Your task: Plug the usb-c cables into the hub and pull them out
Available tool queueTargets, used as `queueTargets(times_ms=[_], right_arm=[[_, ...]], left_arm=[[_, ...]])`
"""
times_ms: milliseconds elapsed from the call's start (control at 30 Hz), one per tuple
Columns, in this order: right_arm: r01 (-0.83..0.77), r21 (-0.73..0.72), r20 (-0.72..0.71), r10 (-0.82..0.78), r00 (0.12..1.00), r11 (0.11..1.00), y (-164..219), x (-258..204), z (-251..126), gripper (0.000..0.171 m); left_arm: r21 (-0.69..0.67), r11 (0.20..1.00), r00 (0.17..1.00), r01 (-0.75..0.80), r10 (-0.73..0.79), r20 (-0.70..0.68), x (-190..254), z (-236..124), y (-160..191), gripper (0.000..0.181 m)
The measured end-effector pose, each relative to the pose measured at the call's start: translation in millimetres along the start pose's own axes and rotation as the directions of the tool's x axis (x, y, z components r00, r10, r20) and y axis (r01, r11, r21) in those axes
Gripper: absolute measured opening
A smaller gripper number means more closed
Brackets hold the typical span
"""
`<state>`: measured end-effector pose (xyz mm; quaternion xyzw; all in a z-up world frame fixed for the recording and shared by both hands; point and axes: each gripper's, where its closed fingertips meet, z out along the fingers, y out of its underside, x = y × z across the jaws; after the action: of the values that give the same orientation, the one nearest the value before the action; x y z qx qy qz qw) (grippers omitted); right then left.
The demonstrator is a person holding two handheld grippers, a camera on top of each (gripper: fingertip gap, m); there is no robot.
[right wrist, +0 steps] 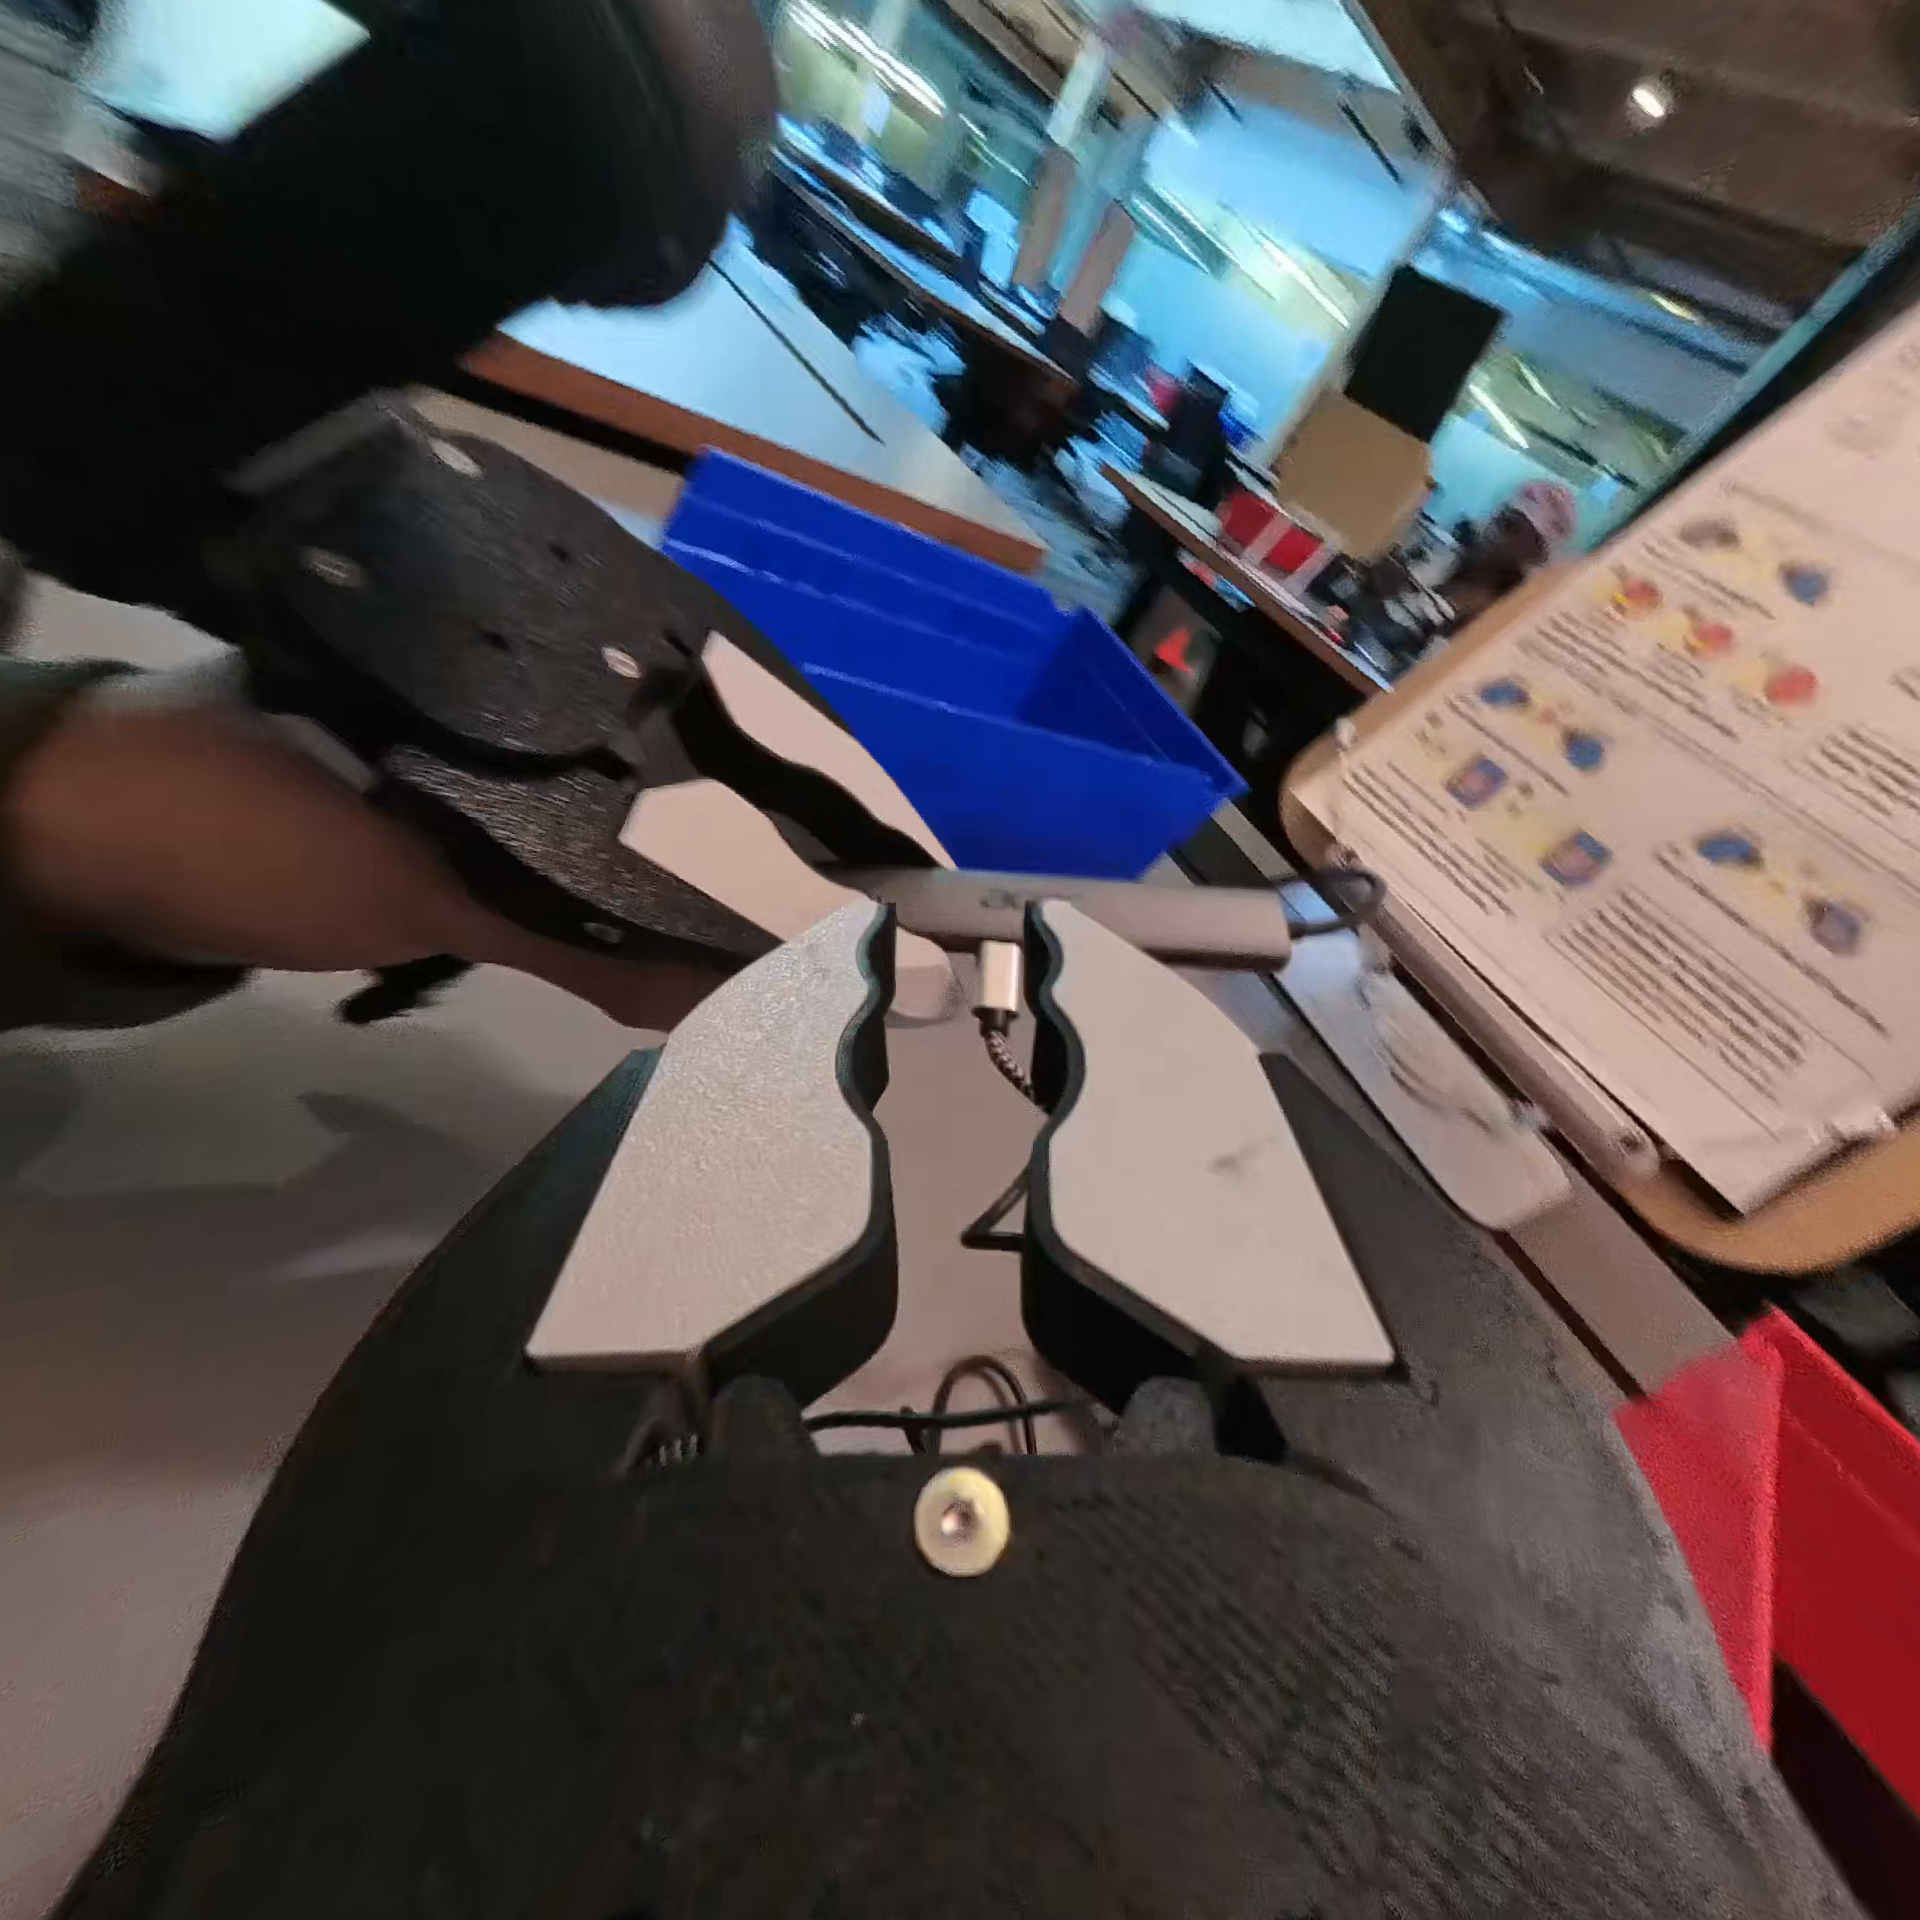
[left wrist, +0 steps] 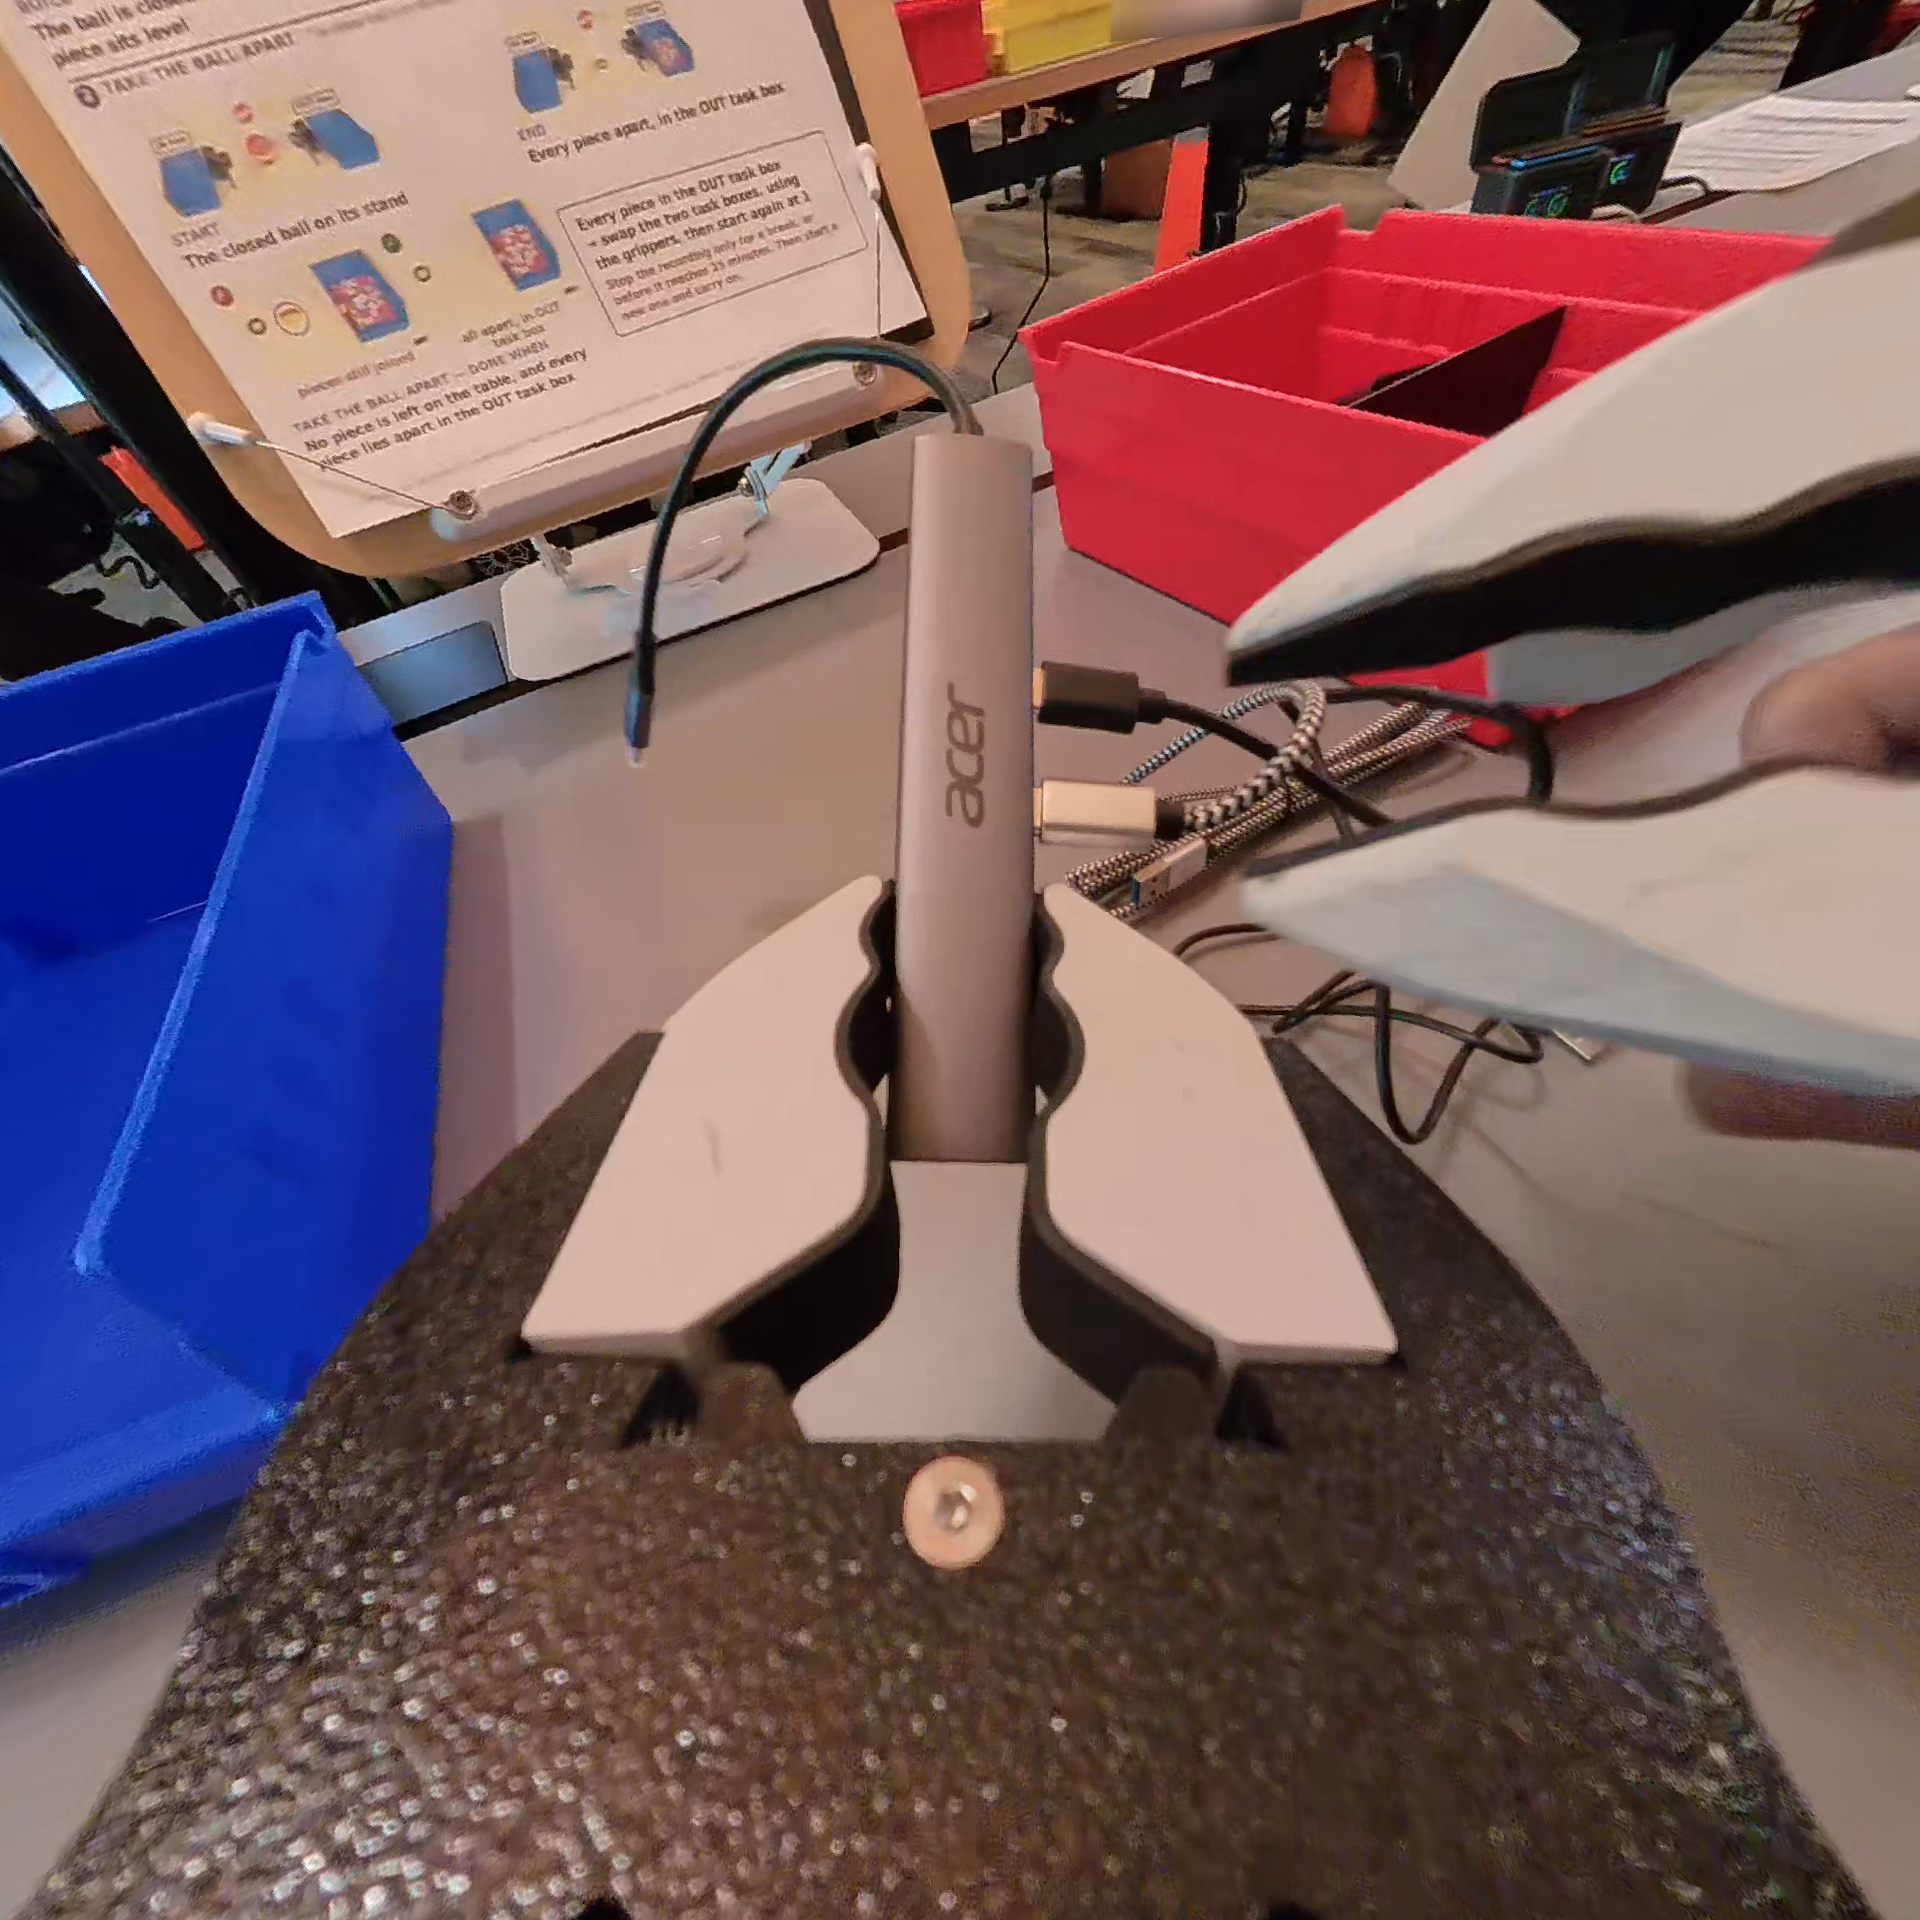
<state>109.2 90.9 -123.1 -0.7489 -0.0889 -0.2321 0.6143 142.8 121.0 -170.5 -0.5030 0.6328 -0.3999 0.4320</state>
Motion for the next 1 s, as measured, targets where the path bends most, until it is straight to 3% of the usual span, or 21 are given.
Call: queueTargets(times_ms=[133,467,900,1000], right_arm=[[-0.021,-0.085,-0.095,0.013,0.995,0.996,25.4,8.7,6.6,0.027],[-0.074,-0.095,-0.081,0.066,0.994,0.993,38.9,10.9,9.7,0.008],[-0.073,-0.152,-0.07,0.063,0.996,0.986,60.4,7.0,19.0,0.012],[-0.071,-0.098,-0.096,0.062,0.993,0.993,58.4,8.8,19.9,0.011]], left_arm=[[0.015,1.0,1.0,-0.02,0.02,0.0,5.7,0.4,-2.7,0.022],[0.002,0.998,0.998,-0.058,0.058,0.028,12.1,6.1,3.6,0.023],[0.02,1.0,0.999,0.004,-0.005,0.049,9.9,15.0,15.4,0.022],[0.037,0.999,0.999,0.027,-0.029,0.045,9.6,15.4,15.5,0.022]])
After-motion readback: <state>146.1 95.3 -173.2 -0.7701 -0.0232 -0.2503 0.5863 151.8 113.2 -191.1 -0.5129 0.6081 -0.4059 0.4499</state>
